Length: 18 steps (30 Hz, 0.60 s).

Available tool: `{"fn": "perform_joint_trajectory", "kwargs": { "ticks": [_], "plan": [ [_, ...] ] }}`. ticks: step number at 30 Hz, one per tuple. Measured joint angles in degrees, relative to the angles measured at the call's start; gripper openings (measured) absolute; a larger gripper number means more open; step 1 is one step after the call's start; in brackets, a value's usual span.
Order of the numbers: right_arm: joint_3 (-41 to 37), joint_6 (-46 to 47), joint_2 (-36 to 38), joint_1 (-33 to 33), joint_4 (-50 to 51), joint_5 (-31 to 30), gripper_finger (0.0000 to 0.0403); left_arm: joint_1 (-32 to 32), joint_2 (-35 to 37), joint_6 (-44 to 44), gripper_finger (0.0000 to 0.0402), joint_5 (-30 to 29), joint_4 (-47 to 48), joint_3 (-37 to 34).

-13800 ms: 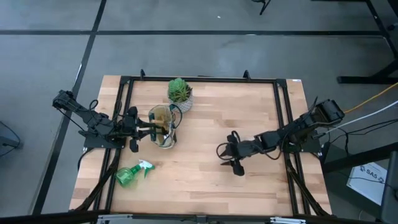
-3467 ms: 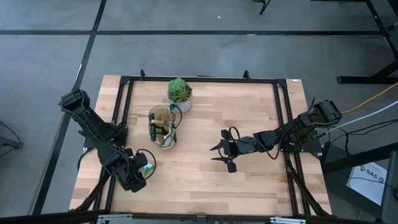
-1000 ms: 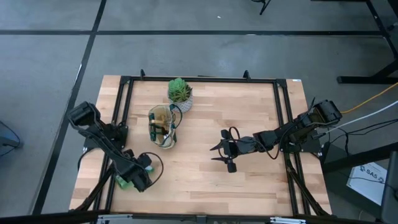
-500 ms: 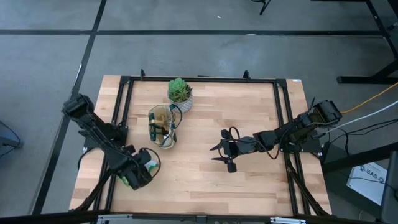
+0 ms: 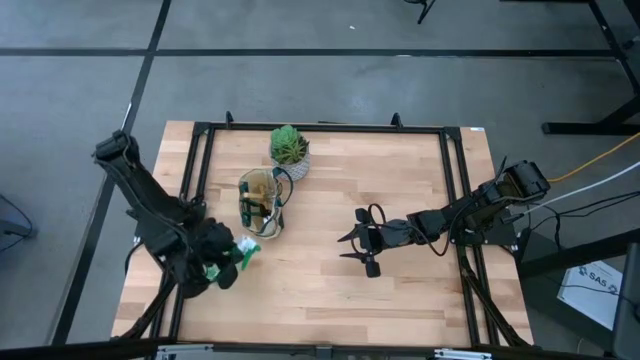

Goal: Pick & Place Garden tools in Gardening bag
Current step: Put the green bottle spray into the gardening bag

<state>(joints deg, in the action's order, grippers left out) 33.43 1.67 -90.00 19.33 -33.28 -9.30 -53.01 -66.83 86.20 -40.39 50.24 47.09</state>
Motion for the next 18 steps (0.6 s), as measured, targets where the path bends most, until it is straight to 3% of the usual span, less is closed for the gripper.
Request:
{"fn": "perform_joint_trajectory", "kwargs": {
  "ticks": [6,18],
  "plan": [
    [0.01,-0.01,0.0,-0.01,0.0,0.0,0.0194,-1.32,4.84,-7.51,0.0143,-11.06,-3.52,0.02],
    [0.0,0.01,0.0,-0.01,0.0,0.0,0.0194,-1.27,12.26,-33.08,0.0143,-25.54,-16.72,0.04]
  ]
}}
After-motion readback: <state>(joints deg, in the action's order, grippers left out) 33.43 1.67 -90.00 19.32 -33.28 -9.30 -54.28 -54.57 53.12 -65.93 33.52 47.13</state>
